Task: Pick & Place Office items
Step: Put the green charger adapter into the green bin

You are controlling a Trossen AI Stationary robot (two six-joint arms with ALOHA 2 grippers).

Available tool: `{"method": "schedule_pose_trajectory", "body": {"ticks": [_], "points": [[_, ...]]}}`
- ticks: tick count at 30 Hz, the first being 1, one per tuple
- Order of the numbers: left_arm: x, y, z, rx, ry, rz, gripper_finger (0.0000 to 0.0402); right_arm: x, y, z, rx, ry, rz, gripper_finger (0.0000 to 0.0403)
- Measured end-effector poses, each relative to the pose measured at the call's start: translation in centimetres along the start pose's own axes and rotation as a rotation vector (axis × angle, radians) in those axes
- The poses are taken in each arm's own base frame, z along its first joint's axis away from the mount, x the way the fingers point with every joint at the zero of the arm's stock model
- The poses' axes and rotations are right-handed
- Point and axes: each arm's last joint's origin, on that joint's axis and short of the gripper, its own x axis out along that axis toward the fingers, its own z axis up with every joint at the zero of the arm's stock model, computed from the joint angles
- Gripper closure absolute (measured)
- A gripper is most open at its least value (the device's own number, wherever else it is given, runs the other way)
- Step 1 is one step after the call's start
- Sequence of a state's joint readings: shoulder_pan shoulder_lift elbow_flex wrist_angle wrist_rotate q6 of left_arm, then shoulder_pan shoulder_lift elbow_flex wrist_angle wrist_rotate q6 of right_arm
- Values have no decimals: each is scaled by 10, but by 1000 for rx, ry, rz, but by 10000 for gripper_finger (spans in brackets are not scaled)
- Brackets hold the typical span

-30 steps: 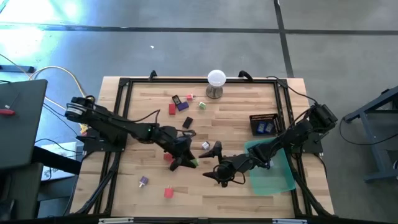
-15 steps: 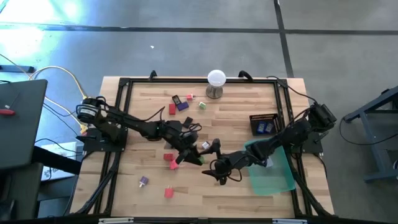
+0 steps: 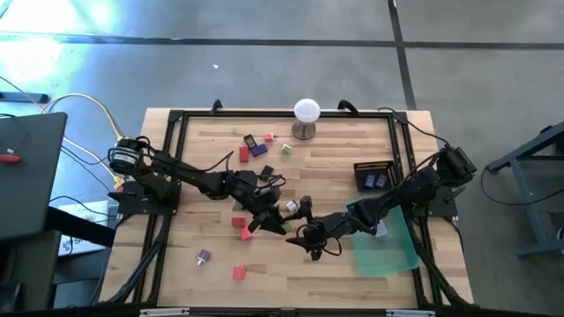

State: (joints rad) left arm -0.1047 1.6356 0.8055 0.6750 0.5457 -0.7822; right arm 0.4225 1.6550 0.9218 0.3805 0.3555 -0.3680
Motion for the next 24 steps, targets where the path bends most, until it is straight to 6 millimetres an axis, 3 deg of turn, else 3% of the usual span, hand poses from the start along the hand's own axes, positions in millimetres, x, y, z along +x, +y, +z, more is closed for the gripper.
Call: {"method": "schedule_pose_trajectory", "body": {"ticks": [13,24], "points": [[-1,2,0,-4,7,8,269,0,0,0,5,-7,23,278],[-2,4,1,15,2,20,253,1,-1,-2,5,3,36,281]]}}
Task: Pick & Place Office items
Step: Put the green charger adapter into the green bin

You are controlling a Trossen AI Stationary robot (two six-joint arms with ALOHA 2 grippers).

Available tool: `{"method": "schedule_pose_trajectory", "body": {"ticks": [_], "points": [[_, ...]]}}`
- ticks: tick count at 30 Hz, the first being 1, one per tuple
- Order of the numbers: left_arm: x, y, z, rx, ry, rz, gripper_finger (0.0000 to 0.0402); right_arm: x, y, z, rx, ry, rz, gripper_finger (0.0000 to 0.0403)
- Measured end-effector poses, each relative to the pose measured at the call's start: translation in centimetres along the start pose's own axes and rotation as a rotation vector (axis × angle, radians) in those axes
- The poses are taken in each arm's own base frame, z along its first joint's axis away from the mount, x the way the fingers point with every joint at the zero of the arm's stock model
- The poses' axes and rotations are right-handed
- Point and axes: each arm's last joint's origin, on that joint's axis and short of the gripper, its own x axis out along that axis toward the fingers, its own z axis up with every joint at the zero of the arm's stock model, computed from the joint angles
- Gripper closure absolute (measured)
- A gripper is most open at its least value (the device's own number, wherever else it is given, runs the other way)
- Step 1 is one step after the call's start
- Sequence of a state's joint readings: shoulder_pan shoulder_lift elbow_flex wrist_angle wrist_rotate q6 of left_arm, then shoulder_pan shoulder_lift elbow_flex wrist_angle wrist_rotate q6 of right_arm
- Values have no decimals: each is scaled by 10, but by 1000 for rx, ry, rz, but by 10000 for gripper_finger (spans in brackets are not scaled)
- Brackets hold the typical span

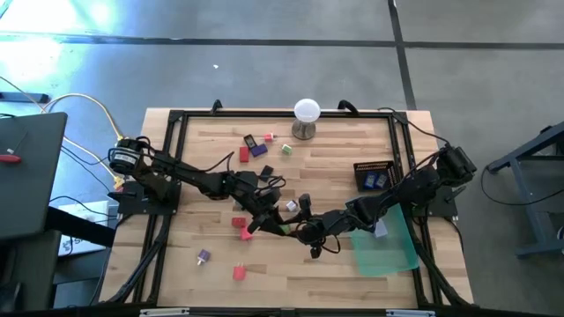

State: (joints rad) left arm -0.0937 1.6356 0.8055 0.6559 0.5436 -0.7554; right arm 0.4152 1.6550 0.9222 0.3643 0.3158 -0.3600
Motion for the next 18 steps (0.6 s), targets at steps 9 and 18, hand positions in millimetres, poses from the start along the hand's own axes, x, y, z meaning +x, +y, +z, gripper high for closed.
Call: {"method": "schedule_pose_trajectory", "body": {"ticks": [9,18], "points": [[0,0,1,7,-14,4,233,0,2,-2,1,10,23,279],[0,0,1,49,-21,14,231,0,2,-2,17,12,15,282]]}}
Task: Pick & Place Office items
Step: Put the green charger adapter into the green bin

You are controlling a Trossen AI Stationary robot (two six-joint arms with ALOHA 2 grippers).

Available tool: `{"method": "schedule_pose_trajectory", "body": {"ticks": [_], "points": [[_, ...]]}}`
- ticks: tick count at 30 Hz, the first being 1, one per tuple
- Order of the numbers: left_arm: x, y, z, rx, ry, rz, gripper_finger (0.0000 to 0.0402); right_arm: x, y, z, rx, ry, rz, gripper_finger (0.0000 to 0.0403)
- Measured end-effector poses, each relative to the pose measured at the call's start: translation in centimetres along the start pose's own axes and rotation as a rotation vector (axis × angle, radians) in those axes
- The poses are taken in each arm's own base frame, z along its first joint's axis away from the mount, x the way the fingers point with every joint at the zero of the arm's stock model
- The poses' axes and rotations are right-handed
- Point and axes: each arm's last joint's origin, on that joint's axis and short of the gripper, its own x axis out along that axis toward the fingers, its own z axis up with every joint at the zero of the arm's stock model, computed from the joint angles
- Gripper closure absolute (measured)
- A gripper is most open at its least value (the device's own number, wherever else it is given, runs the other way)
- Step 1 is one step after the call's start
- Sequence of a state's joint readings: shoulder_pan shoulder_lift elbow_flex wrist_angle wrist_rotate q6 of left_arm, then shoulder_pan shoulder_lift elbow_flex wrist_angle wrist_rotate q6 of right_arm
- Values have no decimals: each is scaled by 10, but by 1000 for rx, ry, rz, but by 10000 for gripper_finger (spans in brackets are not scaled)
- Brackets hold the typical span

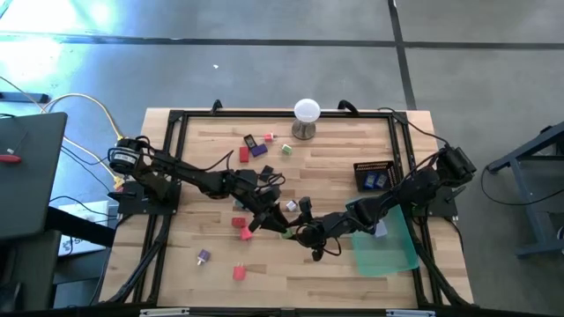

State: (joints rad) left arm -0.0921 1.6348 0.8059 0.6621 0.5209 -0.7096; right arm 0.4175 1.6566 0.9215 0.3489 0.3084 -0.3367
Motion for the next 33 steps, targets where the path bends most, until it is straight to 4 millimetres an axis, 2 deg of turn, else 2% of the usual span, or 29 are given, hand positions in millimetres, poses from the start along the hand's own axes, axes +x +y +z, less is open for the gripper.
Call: {"method": "schedule_pose_trajectory", "body": {"ticks": [7,18,24,33], "points": [[2,-3,-2,72,2,-12,216,0,0,0,0,1,-3,282],[4,-8,-4,84,5,-33,119,0,0,0,0,3,-3,282],[-3,2,6,54,-26,-18,114,-1,2,-1,-6,12,3,281],[-21,18,22,50,22,-117,113,-4,8,0,-30,51,-76,279]]}}
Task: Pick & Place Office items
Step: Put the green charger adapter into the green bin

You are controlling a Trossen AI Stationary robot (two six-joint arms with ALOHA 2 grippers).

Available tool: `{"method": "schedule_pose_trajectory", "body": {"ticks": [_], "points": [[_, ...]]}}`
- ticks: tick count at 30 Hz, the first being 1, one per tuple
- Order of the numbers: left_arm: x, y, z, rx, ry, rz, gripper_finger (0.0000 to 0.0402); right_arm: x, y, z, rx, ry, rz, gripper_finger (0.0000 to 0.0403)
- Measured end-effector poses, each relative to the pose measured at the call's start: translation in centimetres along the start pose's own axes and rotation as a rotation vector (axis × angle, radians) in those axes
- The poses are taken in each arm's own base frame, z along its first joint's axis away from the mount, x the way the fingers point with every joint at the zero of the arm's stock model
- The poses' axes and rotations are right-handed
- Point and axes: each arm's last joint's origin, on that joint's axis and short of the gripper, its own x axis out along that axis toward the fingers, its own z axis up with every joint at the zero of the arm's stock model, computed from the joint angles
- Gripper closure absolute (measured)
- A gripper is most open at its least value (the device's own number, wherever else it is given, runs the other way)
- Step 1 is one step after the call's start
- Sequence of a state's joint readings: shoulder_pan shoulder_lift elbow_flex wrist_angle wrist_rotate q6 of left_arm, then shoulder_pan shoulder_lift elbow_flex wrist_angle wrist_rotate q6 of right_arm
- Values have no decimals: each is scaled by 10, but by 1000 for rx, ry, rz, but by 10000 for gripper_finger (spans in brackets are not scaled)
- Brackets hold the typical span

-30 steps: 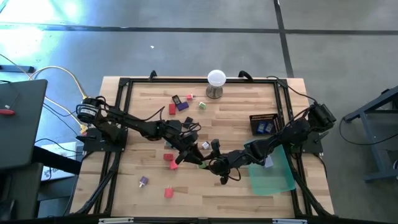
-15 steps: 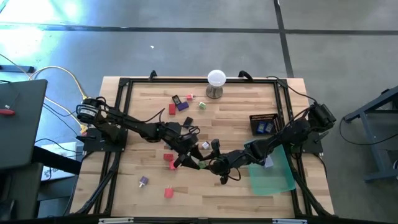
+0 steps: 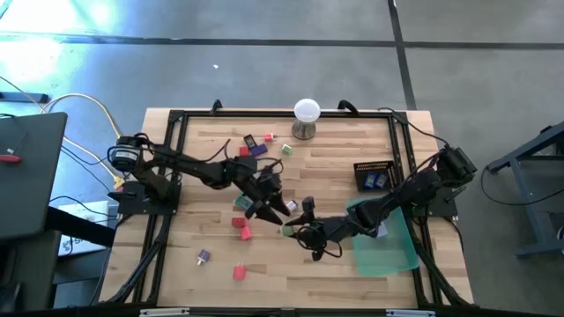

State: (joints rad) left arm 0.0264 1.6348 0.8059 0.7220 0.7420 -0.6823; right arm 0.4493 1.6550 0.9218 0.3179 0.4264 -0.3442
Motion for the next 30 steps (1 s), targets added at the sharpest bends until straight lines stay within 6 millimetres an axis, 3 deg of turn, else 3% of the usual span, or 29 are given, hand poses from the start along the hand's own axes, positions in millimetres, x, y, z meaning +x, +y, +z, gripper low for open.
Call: {"method": "schedule_pose_trajectory", "body": {"ticks": [11,30], "points": [[5,-6,-6,-31,68,-71,113,-7,11,0,19,72,-104,281],[7,-2,-16,-40,132,-23,113,-40,25,6,122,460,-269,281]]}}
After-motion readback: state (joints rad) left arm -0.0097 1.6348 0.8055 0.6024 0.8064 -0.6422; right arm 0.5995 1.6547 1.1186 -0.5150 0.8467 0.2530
